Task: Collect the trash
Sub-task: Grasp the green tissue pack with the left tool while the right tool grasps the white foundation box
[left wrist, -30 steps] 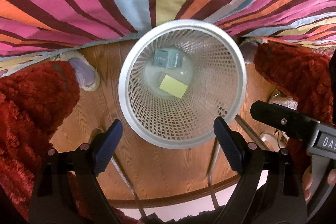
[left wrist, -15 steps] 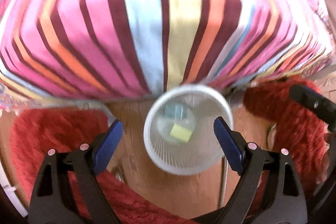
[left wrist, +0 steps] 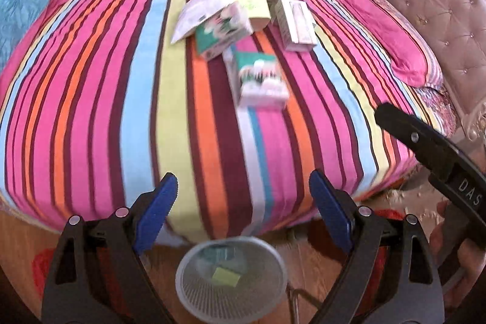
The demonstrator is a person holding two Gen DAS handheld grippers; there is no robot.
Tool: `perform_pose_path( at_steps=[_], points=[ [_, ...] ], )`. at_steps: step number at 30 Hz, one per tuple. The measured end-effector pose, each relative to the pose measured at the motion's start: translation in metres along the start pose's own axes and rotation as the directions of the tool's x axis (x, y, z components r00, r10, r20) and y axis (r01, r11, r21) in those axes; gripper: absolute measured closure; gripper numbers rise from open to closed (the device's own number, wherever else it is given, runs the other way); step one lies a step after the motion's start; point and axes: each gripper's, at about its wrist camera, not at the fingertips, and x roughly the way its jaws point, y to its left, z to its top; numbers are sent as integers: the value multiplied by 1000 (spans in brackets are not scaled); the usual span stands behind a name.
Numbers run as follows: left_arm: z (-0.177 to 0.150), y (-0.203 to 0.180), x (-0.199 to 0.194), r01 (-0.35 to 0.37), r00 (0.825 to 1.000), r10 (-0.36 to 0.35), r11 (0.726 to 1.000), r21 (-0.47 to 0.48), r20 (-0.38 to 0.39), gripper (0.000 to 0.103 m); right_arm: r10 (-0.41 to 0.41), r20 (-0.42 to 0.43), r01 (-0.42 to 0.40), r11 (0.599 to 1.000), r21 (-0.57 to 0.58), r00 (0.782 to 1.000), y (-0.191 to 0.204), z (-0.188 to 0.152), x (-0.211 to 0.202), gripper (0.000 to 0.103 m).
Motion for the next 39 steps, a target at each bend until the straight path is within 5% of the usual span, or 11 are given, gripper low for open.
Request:
perform_pose_path(
  at_steps=[21,35,37,39],
  points=[
    [53,-7,67,-55,998,56,994,-95,9,17,14,-10,-15,996,-92,1000,0,64,86,20],
    [67,-13,83,-115,993,116,993,-40,18,23,-30,-49,22,988,-154,998,1,81,129,20],
    [67,-14,83,-132,991,133,991,-27,29,36,-29,-66,19,988,-155,997,0,80,133,24],
    [69,-12,82,-141,989,141,990,-20,42,49,-9,-92,-5,989,-149,996,-1,78,136,50]
  ],
)
